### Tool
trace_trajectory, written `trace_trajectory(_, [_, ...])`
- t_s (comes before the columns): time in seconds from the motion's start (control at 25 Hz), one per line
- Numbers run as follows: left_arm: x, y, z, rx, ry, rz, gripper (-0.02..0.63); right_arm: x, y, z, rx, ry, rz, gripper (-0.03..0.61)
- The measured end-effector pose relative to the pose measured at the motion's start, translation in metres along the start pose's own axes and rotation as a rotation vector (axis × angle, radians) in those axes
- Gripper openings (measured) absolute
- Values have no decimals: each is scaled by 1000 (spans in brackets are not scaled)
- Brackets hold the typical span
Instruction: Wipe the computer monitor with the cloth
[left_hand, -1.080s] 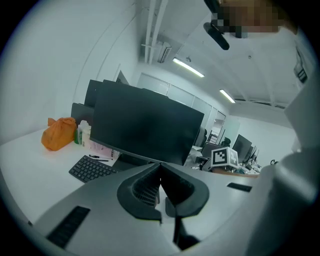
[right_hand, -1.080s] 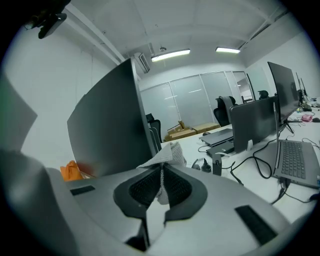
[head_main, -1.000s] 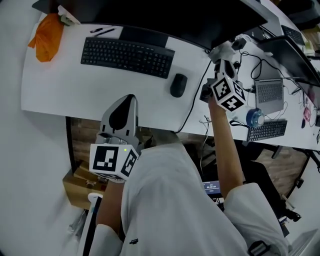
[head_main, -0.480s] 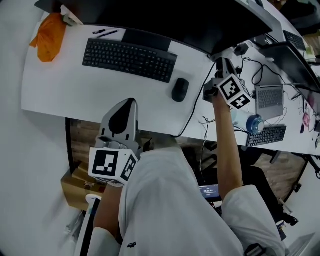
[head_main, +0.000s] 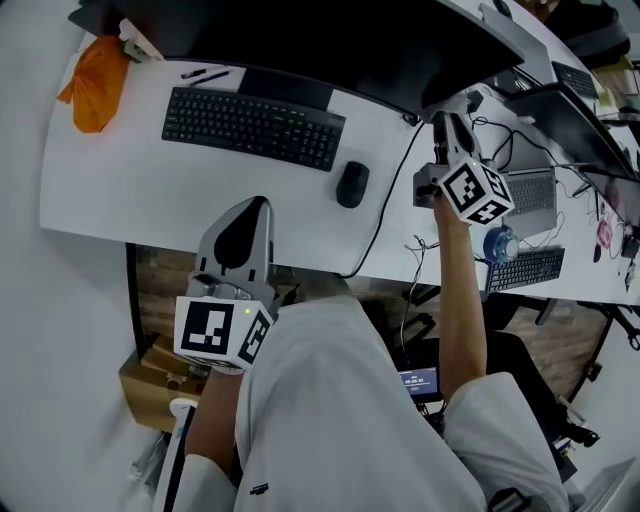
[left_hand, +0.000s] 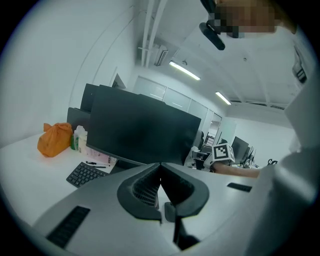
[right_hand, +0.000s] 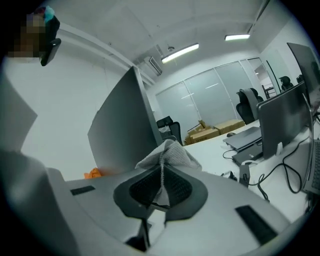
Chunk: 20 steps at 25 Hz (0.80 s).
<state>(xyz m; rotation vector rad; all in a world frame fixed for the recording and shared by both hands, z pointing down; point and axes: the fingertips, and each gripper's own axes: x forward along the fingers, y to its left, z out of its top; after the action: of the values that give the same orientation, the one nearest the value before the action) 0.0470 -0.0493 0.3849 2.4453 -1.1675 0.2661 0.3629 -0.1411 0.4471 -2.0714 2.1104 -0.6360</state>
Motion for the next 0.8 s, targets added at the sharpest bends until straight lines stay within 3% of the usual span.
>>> trace_trajectory(0.8, [-14,2,31,25,-74,16,18,-22,41,105,-57,-151,110,17])
